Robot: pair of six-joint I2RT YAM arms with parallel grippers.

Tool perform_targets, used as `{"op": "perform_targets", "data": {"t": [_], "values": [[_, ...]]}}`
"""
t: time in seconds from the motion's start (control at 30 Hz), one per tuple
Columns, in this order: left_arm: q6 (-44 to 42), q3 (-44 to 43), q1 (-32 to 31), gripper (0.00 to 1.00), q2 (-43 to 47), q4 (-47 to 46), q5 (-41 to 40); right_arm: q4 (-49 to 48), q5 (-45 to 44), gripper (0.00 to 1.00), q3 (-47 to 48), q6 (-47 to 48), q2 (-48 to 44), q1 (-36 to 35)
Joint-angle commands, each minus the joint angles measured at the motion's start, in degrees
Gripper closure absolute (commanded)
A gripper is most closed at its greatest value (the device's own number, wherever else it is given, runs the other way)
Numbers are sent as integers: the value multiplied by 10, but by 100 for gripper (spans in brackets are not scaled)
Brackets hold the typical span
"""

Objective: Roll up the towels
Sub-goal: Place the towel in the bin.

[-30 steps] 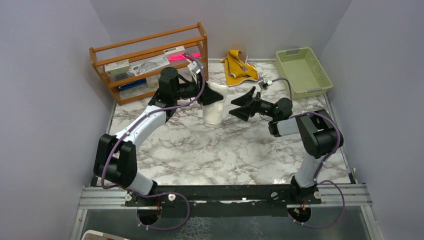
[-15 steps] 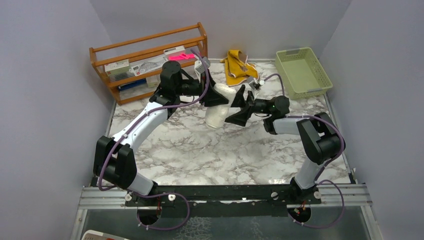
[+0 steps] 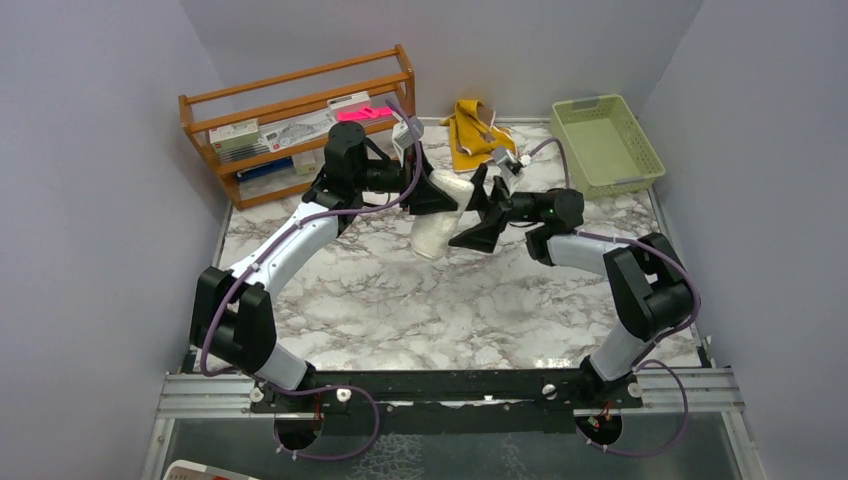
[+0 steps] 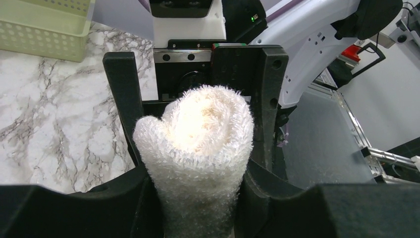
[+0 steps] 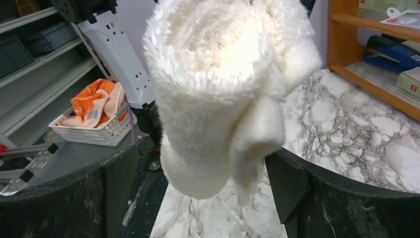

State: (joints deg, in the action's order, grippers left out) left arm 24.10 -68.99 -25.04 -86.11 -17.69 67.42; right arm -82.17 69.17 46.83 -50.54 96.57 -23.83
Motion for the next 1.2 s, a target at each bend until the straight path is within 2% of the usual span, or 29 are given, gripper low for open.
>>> {"op": "perform_targets", "data": {"t": [0.0, 0.13, 0.23, 0.3, 0.47, 0.67, 0.8, 0.97, 1.07, 1.17], "values": [[-21, -29, 0, 57, -4, -9, 3, -198, 11, 0, 28, -54, -15, -14], [-64, -10, -1, 55, 16, -2, -117, -187, -14, 1, 48, -90, 0, -18], [-93, 11, -2, 55, 34, -4, -187, -136, -25, 11, 70, -109, 20, -19], [-102, 24, -4, 55, 46, -9, -216, -104, -34, 14, 74, -104, 27, -19], [-108, 52, -6, 53, 68, -32, -256, -23, -57, 22, 80, -72, 29, -21], [-98, 64, -6, 48, 69, -56, -261, 16, -61, 37, 96, -56, 33, -27], [-94, 69, -5, 36, 74, -69, -273, 61, -56, 60, 112, -41, 39, -30], [-94, 72, -5, 24, 83, -76, -289, 82, -51, 98, 124, -36, 47, -31], [-81, 74, 1, 3, 91, -72, -322, 116, -55, 99, 129, -18, 43, -31], [-53, 66, 26, 1, 103, -49, -361, 140, -69, 99, 122, -1, 29, -31]]}}
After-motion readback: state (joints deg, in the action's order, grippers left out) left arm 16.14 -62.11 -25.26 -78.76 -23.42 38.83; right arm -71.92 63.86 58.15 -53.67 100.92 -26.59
